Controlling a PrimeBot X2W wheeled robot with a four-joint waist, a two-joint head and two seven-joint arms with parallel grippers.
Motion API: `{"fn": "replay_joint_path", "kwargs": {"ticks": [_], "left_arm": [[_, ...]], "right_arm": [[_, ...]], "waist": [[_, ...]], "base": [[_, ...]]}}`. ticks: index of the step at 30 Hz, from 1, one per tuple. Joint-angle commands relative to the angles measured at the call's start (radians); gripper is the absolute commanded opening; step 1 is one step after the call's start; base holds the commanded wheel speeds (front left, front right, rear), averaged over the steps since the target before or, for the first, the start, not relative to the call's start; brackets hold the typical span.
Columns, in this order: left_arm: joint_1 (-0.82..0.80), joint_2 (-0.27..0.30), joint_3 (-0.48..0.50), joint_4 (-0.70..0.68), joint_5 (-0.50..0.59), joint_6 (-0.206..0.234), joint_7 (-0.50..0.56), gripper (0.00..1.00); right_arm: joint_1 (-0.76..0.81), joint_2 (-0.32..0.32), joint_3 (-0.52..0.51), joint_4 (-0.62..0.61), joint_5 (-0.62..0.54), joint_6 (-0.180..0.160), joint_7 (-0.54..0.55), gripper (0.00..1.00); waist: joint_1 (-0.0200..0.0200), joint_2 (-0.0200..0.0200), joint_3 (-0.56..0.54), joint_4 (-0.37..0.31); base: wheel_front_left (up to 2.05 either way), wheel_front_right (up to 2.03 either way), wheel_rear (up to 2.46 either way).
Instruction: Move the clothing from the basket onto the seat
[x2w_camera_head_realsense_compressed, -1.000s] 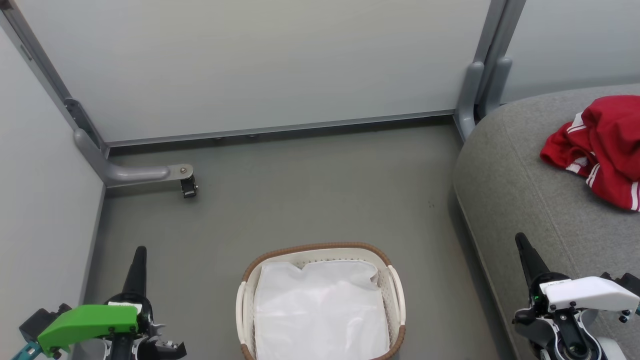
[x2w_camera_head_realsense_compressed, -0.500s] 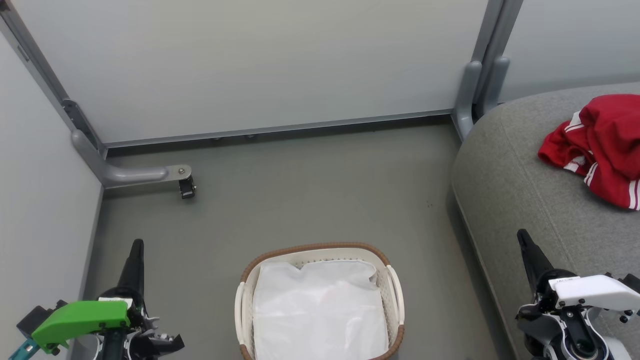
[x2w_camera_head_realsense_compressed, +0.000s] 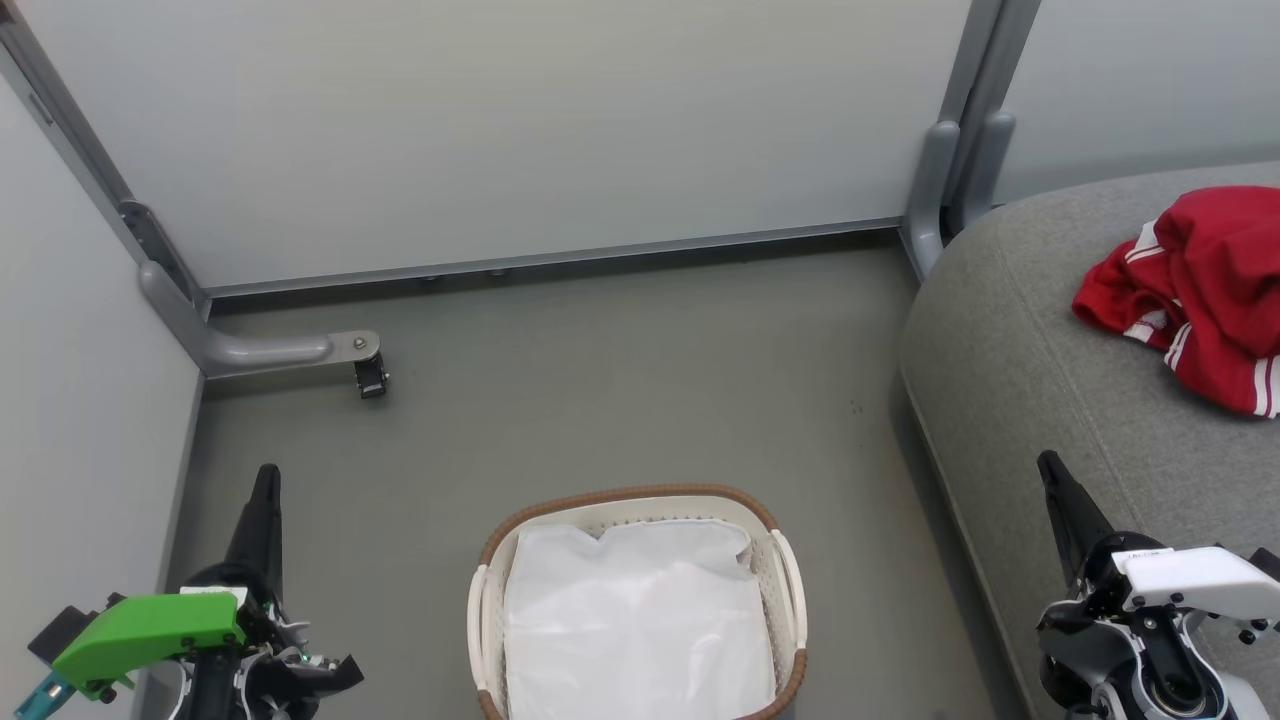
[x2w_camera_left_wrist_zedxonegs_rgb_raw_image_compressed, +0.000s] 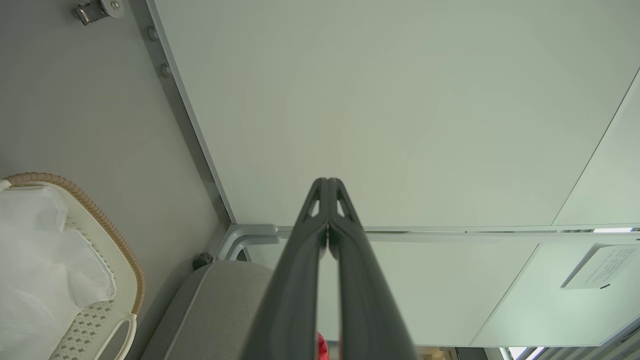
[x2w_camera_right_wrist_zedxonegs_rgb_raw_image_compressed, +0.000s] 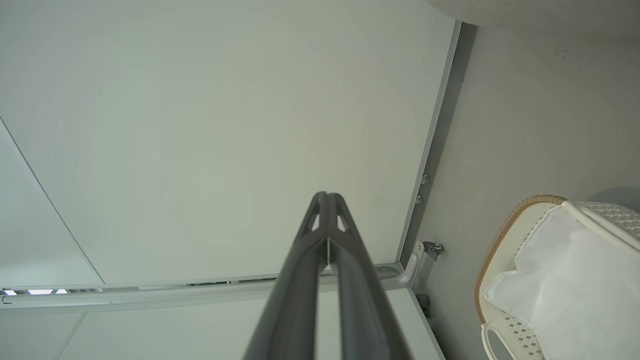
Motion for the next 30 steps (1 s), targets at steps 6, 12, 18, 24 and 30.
{"fn": "replay_joint_path", "kwargs": {"ticks": [6, 12, 18, 24, 30], "left_arm": [[-0.01, 0.001, 0.002, -0.002, -0.004, -0.007, 0.005, 0.0], [-0.01, 0.001, 0.002, -0.002, -0.004, -0.007, 0.005, 0.0], [-0.01, 0.001, 0.002, -0.002, -0.004, -0.007, 0.005, 0.0], [-0.01, 0.001, 0.002, -0.002, -0.004, -0.007, 0.005, 0.0], [-0.01, 0.001, 0.002, -0.002, -0.004, -0.007, 0.005, 0.0]], "right_arm": [[-0.008, -0.006, -0.002, -0.004, 0.004, 0.0, 0.003, 0.0], [-0.008, -0.006, -0.002, -0.004, 0.004, 0.0, 0.003, 0.0], [-0.008, -0.006, -0.002, -0.004, 0.004, 0.0, 0.003, 0.0], [-0.007, -0.006, -0.002, -0.004, 0.004, 0.0, 0.003, 0.0], [-0.007, -0.006, -0.002, -0.004, 0.004, 0.0, 0.003, 0.0]], "waist": [[0.0, 0.0, 0.0, 0.0], [0.0, 0.0, 0.0, 0.0], [0.0, 0.0, 0.0, 0.0], [0.0, 0.0, 0.0, 0.0], [0.0, 0.0, 0.0, 0.0]], "base": [[0.0, 0.0, 0.0], [0.0, 0.0, 0.0], [0.0, 0.0, 0.0], [0.0, 0.0, 0.0], [0.0, 0.0, 0.0]]}}
